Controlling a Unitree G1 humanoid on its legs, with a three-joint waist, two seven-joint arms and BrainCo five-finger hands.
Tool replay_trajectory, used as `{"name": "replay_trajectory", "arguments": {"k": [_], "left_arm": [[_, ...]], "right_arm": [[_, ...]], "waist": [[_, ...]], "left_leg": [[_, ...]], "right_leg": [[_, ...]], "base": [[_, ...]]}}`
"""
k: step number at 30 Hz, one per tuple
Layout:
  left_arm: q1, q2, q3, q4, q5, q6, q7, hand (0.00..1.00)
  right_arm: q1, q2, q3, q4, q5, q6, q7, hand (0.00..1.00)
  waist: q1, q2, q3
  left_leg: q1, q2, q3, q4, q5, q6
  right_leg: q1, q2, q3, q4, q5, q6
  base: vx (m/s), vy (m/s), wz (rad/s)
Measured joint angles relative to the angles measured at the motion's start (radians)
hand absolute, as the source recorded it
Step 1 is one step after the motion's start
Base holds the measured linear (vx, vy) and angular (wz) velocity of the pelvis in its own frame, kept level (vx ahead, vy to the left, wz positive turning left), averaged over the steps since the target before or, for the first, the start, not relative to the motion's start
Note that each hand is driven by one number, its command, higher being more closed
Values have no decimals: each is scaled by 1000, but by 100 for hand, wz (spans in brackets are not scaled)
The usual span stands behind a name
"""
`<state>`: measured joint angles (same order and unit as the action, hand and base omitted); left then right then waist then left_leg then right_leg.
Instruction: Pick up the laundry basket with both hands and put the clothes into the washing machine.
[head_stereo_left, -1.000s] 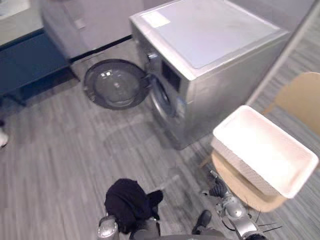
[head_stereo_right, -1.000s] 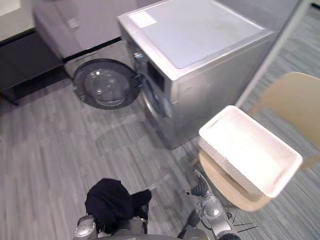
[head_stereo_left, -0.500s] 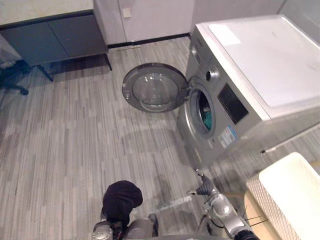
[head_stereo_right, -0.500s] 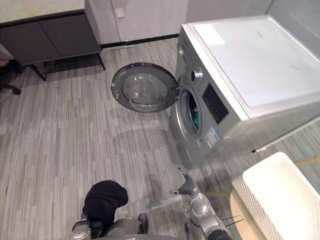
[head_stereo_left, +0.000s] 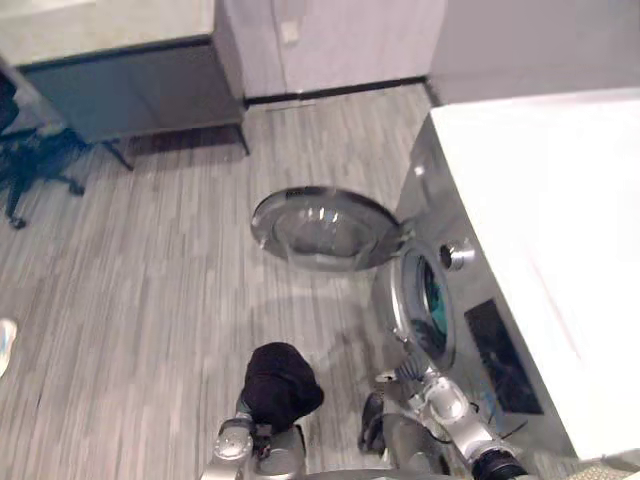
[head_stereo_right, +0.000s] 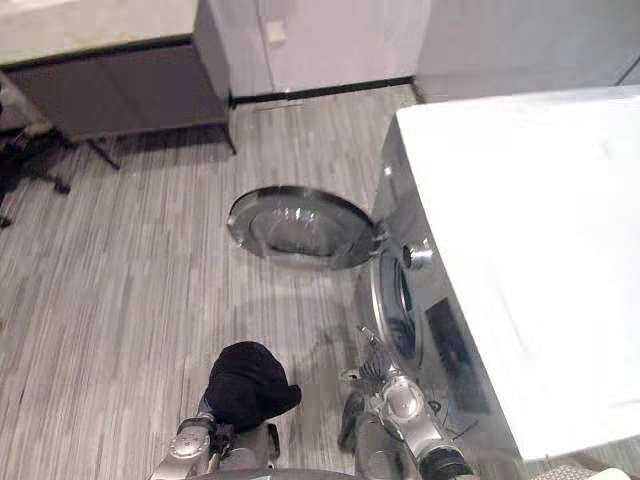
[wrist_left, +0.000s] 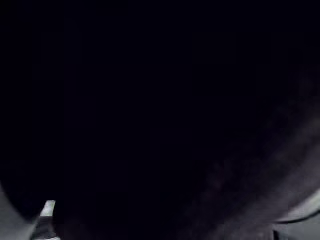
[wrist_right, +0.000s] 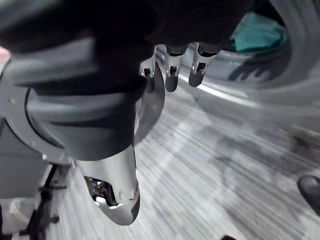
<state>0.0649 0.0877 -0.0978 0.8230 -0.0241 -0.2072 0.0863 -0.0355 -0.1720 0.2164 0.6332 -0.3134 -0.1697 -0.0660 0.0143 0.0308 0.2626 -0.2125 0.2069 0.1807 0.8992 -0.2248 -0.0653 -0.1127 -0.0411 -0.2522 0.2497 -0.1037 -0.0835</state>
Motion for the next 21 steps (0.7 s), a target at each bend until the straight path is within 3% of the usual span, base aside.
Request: {"name": "replay_trajectory", "arguments": {"k": [2, 4, 5, 6, 7, 8, 9, 12, 14, 16, 18, 19, 20, 21], "left_arm": [[-5, -4, -12, -17, 12, -1, -1, 100], [-5, -5, -28, -32, 30, -1, -6, 100], [-5, -6, -32, -37, 36, -1, -17, 100], [-10, -5, -38, -40, 36, -2, -20, 100], [-11, -11, -57, -40, 36, -5, -19, 100], [-9, -23, -65, -37, 36, -5, -19, 100], [-48, -12, -86, -22, 39, 2, -19, 100], [-72, 16, -107, -38, 45, 2, -19, 100], [-74, 39, -105, -44, 65, 2, -19, 100], [-77, 62, -96, -57, 77, 5, -18, 100], [-76, 86, -86, -92, 107, 6, -16, 100], [-76, 90, -86, -97, 116, 6, -16, 100], [-73, 96, -84, -106, 137, 6, -17, 100], [-83, 101, -84, -107, 161, 6, -17, 100]], "right_arm": [[-3, 2, -16, 0, 2, 1, -3, 0], [-7, 7, -22, 0, 2, 1, -8, 0], [-7, 14, -23, 0, 2, 1, -13, 0], [-1, 19, -23, 0, 1, 0, -18, 0], [1, 8, -21, -4, 0, -3, -20, 0], [2, -5, -19, -6, -2, -3, -21, 0], [12, 17, -35, -4, -3, 2, -23, 0], [64, 34, -35, -24, -12, 0, -21, 0], [62, 47, -32, -21, -11, 1, -22, 0], [33, 49, -24, -10, -11, 1, -23, 0], [-4, 49, -7, 26, -11, 2, -22, 0], [-10, 48, -7, 32, -11, 3, -22, 0], [-15, 49, -5, 32, -11, 3, -22, 0], [-7, 47, -5, 32, -11, 3, -22, 0]], "waist": [[3, -1, 1], [5, -8, 7], [8, -10, 9], [7, -8, 8], [7, 31, -2], [6, 63, -2], [-1, 24, 1], [-1, -15, -11], [-2, -22, -11], [-3, -23, -12], [0, -29, -12], [-4, -26, -12], [-9, -26, -12], [-13, -26, -13]], "left_leg": [[-39, -10, -11, -133, -28, -4], [-56, -58, -99, -309, -31, -8], [-55, -90, -182, -420, -20, -25], [-48, -109, -252, -516, 5, -52], [-40, -94, -339, -637, 154, -88], [-44, -72, -360, -640, 204, -80], [-42, -100, -307, -606, 171, -55], [-14, -144, -202, -625, 137, -13], [6, -145, -109, -621, 121, 20], [21, -123, -3, -638, 114, 32], [69, -98, 128, -682, 116, 35], [86, -94, 154, -691, 116, 35], [113, -82, 195, -705, 116, 35], [141, -75, 230, -719, 115, 33]], "right_leg": [[24, 7, 49, -21, 1, 2], [45, 5, 116, -27, 2, 3], [54, 3, 157, -27, 2, 9], [60, 3, 192, -26, -2, 41], [60, 33, 254, -26, -33, 102], [60, 57, 277, -23, -50, 130], [43, 15, 315, -3, -57, 149], [17, -46, 400, -6, -63, 185], [-9, -65, 455, -7, -41, 214], [-56, -88, 341, 1, -3, 198], [-95, -157, 2, 50, -12, 149], [-89, -181, -66, 49, 1, 130], [-79, -194, -141, 40, 28, 135], [-76, -167, -114, 21, 38, 143]], "base": [[348, 59, -83], [298, 165, -103], [202, 186, -105], [299, 338, -169], [249, 339, -158], [236, 440, -155], [115, 299, -80], [79, 297, -76], [28, 253, -137], [18, 158, -159], [40, 37, -167], [57, -16, -144], [56, -37, -124], [51, -49, -111]]}}
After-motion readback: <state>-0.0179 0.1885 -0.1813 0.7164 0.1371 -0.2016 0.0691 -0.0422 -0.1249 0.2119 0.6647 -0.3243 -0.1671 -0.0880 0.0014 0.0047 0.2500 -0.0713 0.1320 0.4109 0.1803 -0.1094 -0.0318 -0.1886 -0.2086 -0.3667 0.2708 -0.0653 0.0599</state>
